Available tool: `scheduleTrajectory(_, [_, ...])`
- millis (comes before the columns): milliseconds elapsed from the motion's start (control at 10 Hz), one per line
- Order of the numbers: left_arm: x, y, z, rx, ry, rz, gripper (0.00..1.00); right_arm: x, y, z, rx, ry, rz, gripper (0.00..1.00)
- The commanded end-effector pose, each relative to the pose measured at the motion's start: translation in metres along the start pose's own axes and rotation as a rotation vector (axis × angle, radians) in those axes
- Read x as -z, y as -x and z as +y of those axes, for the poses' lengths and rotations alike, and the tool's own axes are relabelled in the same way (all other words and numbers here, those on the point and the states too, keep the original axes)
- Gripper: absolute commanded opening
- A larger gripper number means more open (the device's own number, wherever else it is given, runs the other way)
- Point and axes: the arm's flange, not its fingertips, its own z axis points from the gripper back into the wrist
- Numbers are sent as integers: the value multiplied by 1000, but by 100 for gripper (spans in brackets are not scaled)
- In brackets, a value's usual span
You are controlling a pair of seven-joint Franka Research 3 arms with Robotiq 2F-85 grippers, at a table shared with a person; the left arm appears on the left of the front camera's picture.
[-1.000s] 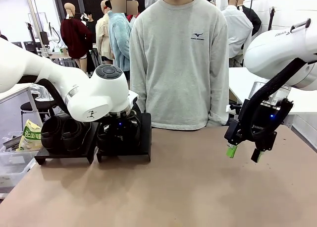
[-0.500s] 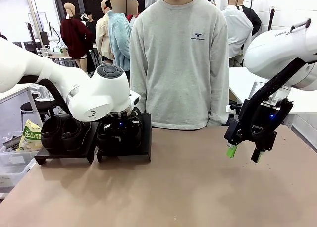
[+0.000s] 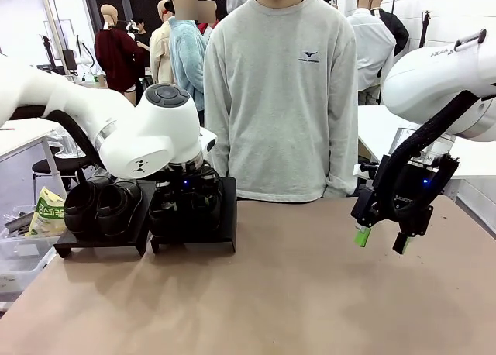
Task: Organize the shoes by placing them on the stand.
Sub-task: Place the Shoe from the middle of the table onto the Shoes Stand.
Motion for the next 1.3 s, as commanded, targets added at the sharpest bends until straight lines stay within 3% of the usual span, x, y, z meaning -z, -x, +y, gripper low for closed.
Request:
scheduleTrajectory(0, [-14,6,6,-1,7,20,100,-2,-1,1,-6,6,8,100])
scheduleTrajectory(500, [-49,13,13,-29,101,-74,100,-2,-1,1,-6,6,8,100])
scheduleTrajectory(600, [-35,3,3,-14,49,-48,100,-2,-1,1,-6,6,8,100])
scheduleTrajectory(1200, [-35,3,3,-14,49,-48,100,-2,-1,1,-6,6,8,100])
